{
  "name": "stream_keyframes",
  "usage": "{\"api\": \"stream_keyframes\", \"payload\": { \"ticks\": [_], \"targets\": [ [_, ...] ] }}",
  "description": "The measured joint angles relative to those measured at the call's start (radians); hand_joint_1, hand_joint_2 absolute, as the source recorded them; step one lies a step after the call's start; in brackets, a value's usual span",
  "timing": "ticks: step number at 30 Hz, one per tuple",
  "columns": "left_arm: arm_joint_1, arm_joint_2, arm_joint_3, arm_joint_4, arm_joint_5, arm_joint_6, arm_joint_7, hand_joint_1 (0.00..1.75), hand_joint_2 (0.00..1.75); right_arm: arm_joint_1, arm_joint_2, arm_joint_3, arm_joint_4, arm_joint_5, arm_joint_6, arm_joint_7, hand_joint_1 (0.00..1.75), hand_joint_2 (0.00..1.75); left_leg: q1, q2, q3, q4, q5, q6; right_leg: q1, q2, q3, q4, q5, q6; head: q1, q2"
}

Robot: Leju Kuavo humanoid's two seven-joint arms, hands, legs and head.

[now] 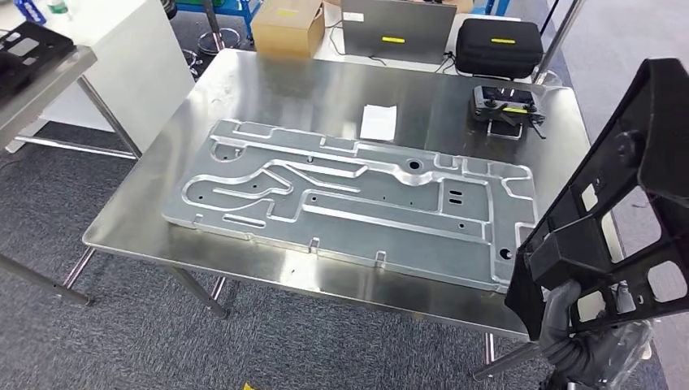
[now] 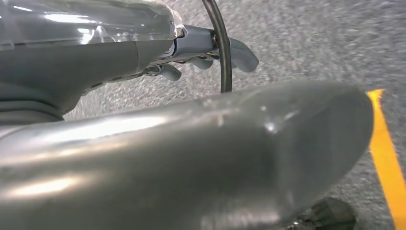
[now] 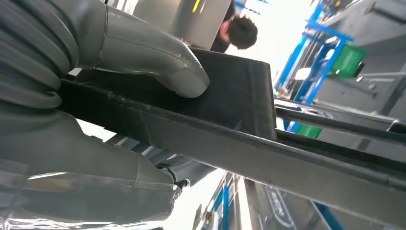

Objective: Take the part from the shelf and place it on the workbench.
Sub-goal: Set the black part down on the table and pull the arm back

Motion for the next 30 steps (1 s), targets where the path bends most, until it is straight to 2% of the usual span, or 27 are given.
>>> {"api": "stream_keyframes", "payload": {
  "ticks": [2,3,4,5,6,8,9,10,11,14,21,25,30],
  "targets": [
    [0.001,0.0,0.005,0.0,-0.002,-0.003,0.002,0.0,0.0,-0.001,0.0,0.0,0.001,0.034,-0.004,0.014,1.75,1.75,0.004,-0.06,-0.053,0.111,-0.057,-0.005,-0.002,0.015,0.005,-0.004,0.0,-0.011,-0.005,0.0],
    [0.003,0.0,0.009,0.0,-0.003,-0.004,0.003,0.0,0.0,-0.002,-0.001,0.0,0.003,0.061,-0.005,0.032,1.75,1.75,0.005,-0.074,-0.092,0.183,-0.085,-0.007,-0.001,0.024,0.005,-0.004,-0.001,-0.015,-0.007,0.0],
    [0.006,0.0,0.012,0.0,-0.006,-0.005,0.004,0.0,0.0,-0.003,-0.002,-0.001,0.007,0.104,-0.007,0.06,1.75,1.75,0.005,-0.079,-0.127,0.24,-0.099,-0.008,0.0,0.032,0.006,-0.002,-0.003,-0.016,-0.008,0.0],
    [0.008,-0.001,0.015,0.0,-0.009,-0.005,0.003,0.0,0.0,-0.006,-0.006,-0.002,0.012,0.168,-0.007,0.101,1.75,1.75,0.005,-0.08,-0.147,0.263,-0.092,-0.009,0.001,0.04,0.007,-0.001,-0.005,-0.017,-0.008,0.0],
    [0.009,-0.001,0.017,0.0,-0.014,-0.006,0.001,0.0,0.0,-0.013,-0.012,-0.004,0.02,0.252,-0.005,0.153,1.75,1.75,0.005,-0.08,-0.149,0.247,-0.064,-0.007,0.002,0.048,0.008,0.002,-0.007,-0.017,-0.009,0.0],
    [0.006,-0.001,0.022,0.0,-0.021,-0.006,-0.002,0.0,0.0,-0.042,-0.034,-0.013,0.045,0.417,0.004,0.26,1.75,1.75,0.005,-0.082,-0.108,0.123,0.018,0.0,0.003,0.059,0.013,0.009,-0.013,-0.013,-0.011,0.0],
    [0.004,-0.001,0.024,0.0,-0.024,-0.006,-0.003,0.0,0.0,-0.058,-0.046,-0.021,0.059,0.468,0.01,0.297,1.75,1.75,0.003,-0.083,-0.085,0.061,0.046,0.005,0.004,0.063,0.013,0.014,-0.017,-0.009,-0.012,0.0],
    [0.002,0.0,0.027,0.0,-0.026,-0.006,-0.004,0.0,0.0,-0.072,-0.057,-0.028,0.071,0.493,0.014,0.318,1.75,1.75,0.002,-0.085,-0.07,0.019,0.062,0.009,0.006,0.066,0.012,0.018,-0.02,-0.005,-0.012,0.0],
    [0.001,0.0,0.029,0.0,-0.028,-0.006,-0.004,0.0,0.0,-0.083,-0.067,-0.035,0.08,0.501,0.016,0.326,1.75,1.75,0.001,-0.086,-0.064,0.002,0.064,0.011,0.009,0.068,0.01,0.021,-0.023,-0.005,-0.011,0.0],
    [0.001,0.0,0.033,0.0,-0.031,-0.006,-0.005,0.0,0.0,-0.104,-0.086,-0.046,0.099,0.511,0.02,0.338,1.75,1.75,-0.002,-0.087,-0.064,-0.004,0.069,0.014,0.01,0.068,0.009,0.021,-0.022,-0.014,-0.01,0.0],
    [-0.011,0.0,0.034,0.0,-0.051,-0.01,-0.019,0.0,0.0,-0.233,-0.122,-0.039,0.23,0.775,0.183,0.479,1.75,1.75,-0.005,-0.088,-0.066,-0.004,0.07,0.026,0.007,0.066,0.012,0.012,-0.015,0.004,-0.009,0.0],
    [-0.015,0.0,0.034,0.0,-0.059,-0.017,-0.026,0.0,0.0,-0.31,-0.109,0.025,0.345,0.854,0.203,0.521,1.75,1.75,-0.006,-0.09,-0.068,-0.003,0.071,0.029,0.006,0.064,0.011,0.011,-0.013,0.011,-0.01,0.0],
    [-0.021,0.006,0.034,0.0,-0.065,-0.031,-0.037,0.0,0.0,-0.349,-0.071,0.109,0.47,0.991,0.205,0.596,1.75,1.75,-0.005,-0.093,-0.068,-0.003,0.072,0.029,0.006,0.061,0.011,0.011,-0.015,0.014,-0.01,0.0]
  ]
}}
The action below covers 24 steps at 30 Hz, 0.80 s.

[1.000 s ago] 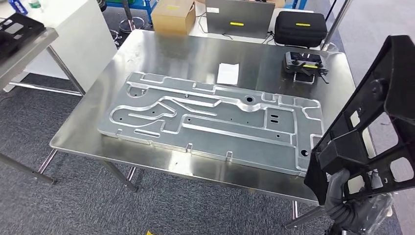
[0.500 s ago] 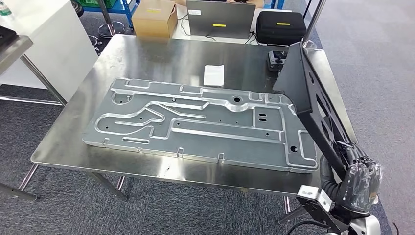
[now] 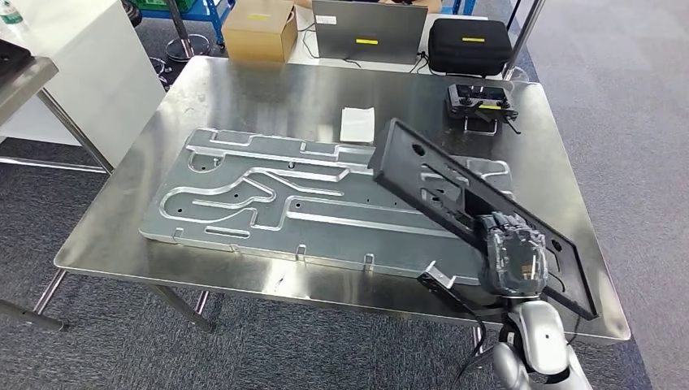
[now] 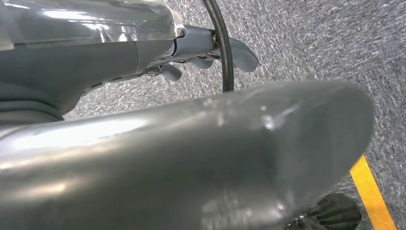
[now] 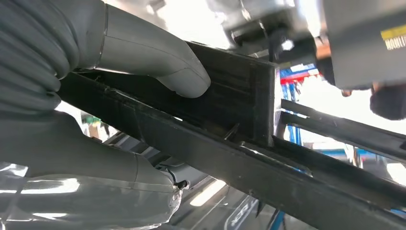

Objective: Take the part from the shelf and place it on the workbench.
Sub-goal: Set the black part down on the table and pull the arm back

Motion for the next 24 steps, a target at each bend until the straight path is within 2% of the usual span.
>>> {"api": "stream_keyframes", "payload": {
  "ticks": [7,12,17,24],
  "targets": [
    [-0.015,0.019,-0.014,0.0,-0.001,-0.017,-0.018,0.0,0.0,-0.142,0.054,0.115,0.265,0.202,0.043,0.127,1.75,1.75,0.003,0.0,-0.001,-0.001,0.002,-0.003,0.001,0.0,-0.003,0.001,0.0,-0.001,0.0,0.0],
    [-0.028,0.035,-0.049,0.0,-0.001,-0.027,-0.025,0.0,0.0,-0.329,0.059,0.204,0.479,0.209,0.086,0.216,1.75,1.75,0.003,0.0,-0.001,-0.001,0.004,-0.006,0.001,0.0,-0.003,0.002,0.001,-0.002,0.0,0.0],
    [-0.036,0.046,-0.081,0.0,-0.001,-0.032,-0.033,0.0,0.0,-0.512,0.059,0.347,0.668,0.209,0.17,0.303,1.75,1.75,0.003,0.0,-0.001,-0.001,0.005,-0.007,0.0,0.001,-0.005,0.003,0.002,-0.003,0.0,0.0],
    [-0.039,0.051,-0.107,0.0,-0.001,-0.03,-0.032,0.0,0.0,-0.712,0.057,0.477,0.846,0.21,0.224,0.315,1.75,1.75,0.003,-0.001,-0.005,-0.001,0.005,-0.007,0.0,0.0,-0.009,0.004,0.003,-0.003,0.0,0.0]
  ]
}}
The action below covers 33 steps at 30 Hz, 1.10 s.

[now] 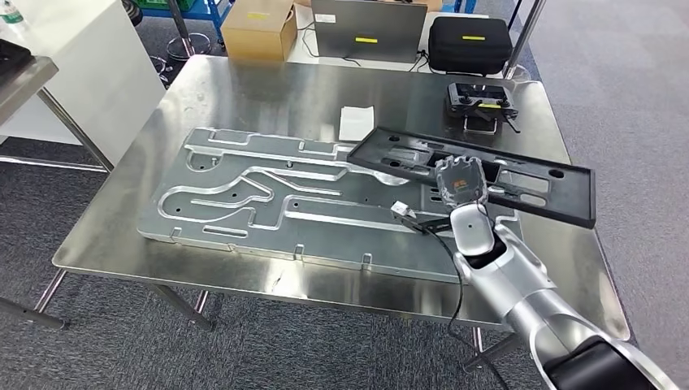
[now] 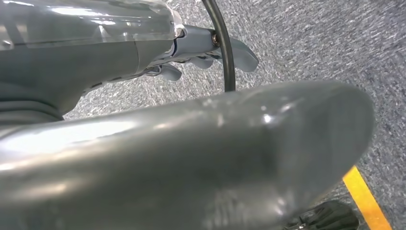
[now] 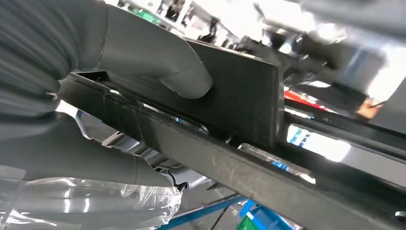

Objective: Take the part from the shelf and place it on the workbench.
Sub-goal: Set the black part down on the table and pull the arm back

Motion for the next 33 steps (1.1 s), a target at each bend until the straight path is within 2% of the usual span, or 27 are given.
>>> {"api": "stream_keyframes", "payload": {
  "ticks": [4,10,17,23,28,33],
  "targets": [
    [0.001,0.0,-0.004,0.0,0.0,0.0,0.003,0.0,0.0,-0.031,-0.003,0.019,0.029,0.0,-0.001,-0.005,1.75,1.75,0.0,0.0,-0.001,0.0,0.0,0.0,0.0,0.0,0.0,0.0,0.0,0.0,0.0,0.0],
    [0.0,0.0,-0.004,0.0,0.0,0.001,0.004,0.0,0.0,0.006,0.013,0.039,0.035,0.0,-0.071,-0.01,1.75,1.75,0.0,0.0,-0.001,0.0,-0.001,0.0,0.0,0.001,-0.001,0.0,0.0,0.0,0.0,0.0],
    [-0.002,0.0,-0.004,0.0,0.0,0.002,-0.002,0.0,0.0,0.093,0.118,0.014,0.025,-0.002,-0.157,-0.089,1.75,1.75,0.0,0.0,-0.001,0.0,-0.001,-0.001,0.003,0.002,-0.002,0.0,-0.001,-0.001,0.0,0.0],
    [-0.004,0.0,-0.004,0.0,0.0,0.003,-0.003,0.0,0.0,0.116,0.212,-0.024,0.031,-0.001,-0.168,-0.13,1.75,1.75,0.001,0.001,-0.001,-0.001,0.0,-0.001,0.003,0.002,-0.002,0.001,-0.001,-0.001,0.0,0.0],
    [-0.005,0.0,-0.004,0.0,0.0,0.002,-0.003,0.0,0.0,0.117,0.254,-0.041,0.047,-0.001,-0.168,-0.146,1.75,1.75,0.001,0.001,-0.001,-0.001,0.0,-0.001,0.003,0.002,-0.002,0.001,-0.001,-0.001,0.0,0.0],
    [-0.006,0.0,-0.004,0.0,0.001,-0.004,0.001,0.0,0.0,0.117,0.274,-0.046,0.067,-0.001,-0.17,-0.15,1.75,1.75,0.001,0.001,-0.001,0.0,0.0,-0.001,0.002,0.002,-0.002,0.0,-0.001,-0.001,0.0,0.0]
  ]
}}
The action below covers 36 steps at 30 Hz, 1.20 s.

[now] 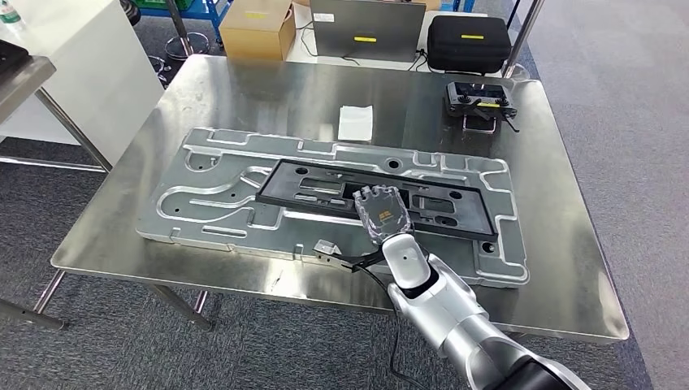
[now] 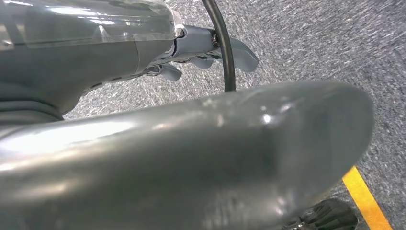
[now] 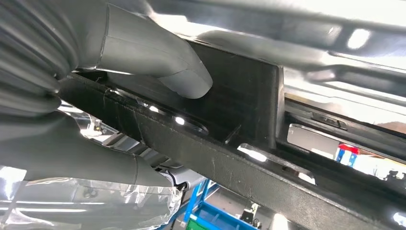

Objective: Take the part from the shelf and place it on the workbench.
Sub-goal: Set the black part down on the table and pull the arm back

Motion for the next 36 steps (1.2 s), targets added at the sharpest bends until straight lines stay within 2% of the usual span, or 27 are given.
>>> {"api": "stream_keyframes", "payload": {
  "ticks": [6,10,30,33,36],
  "targets": [
    [-0.002,0.0,0.0,0.0,-0.001,-0.004,-0.007,0.0,0.0,0.001,0.025,0.0,0.023,0.0,0.003,0.005,1.75,1.75,0.0,0.0,0.0,0.0,0.0,0.0,-0.001,0.0,0.0,0.0,0.0,0.0,0.0,0.0],
    [-0.002,0.0,0.0,0.0,0.002,-0.019,-0.016,0.0,1.75,0.003,0.04,0.0,0.036,0.0,0.004,0.012,0.0,0.0,0.0,0.0,0.0,0.0,0.0,0.0,-0.001,0.0,0.0,0.0,0.0,0.0,0.0,0.0],
    [-0.007,0.0,-0.002,0.0,0.0,-0.029,-0.002,0.0,1.75,0.007,0.063,-0.001,0.067,0.0,-0.008,0.003,0.0,0.0,0.0,0.0,0.001,0.0,0.0,0.0,0.0,0.0,0.001,0.0,0.0,0.0,0.0,0.0],
    [-0.006,0.0,-0.002,0.0,0.003,-0.037,-0.008,0.0,1.75,0.009,0.063,-0.015,0.066,-0.013,-0.033,-0.017,0.0,0.0,0.0,0.0,0.001,0.0,0.0,0.0,0.0,0.0,0.001,0.0,0.0,0.0,0.0,0.0],
    [-0.004,0.0,-0.002,0.0,0.009,-0.037,-0.011,0.0,1.75,0.018,0.058,-0.054,0.032,-0.095,-0.09,-0.079,0.0,0.0,0.0,0.0,0.001,0.0,0.0,0.0,0.0,0.0,0.001,0.0,0.0,0.0,0.0,0.0]
  ]
}}
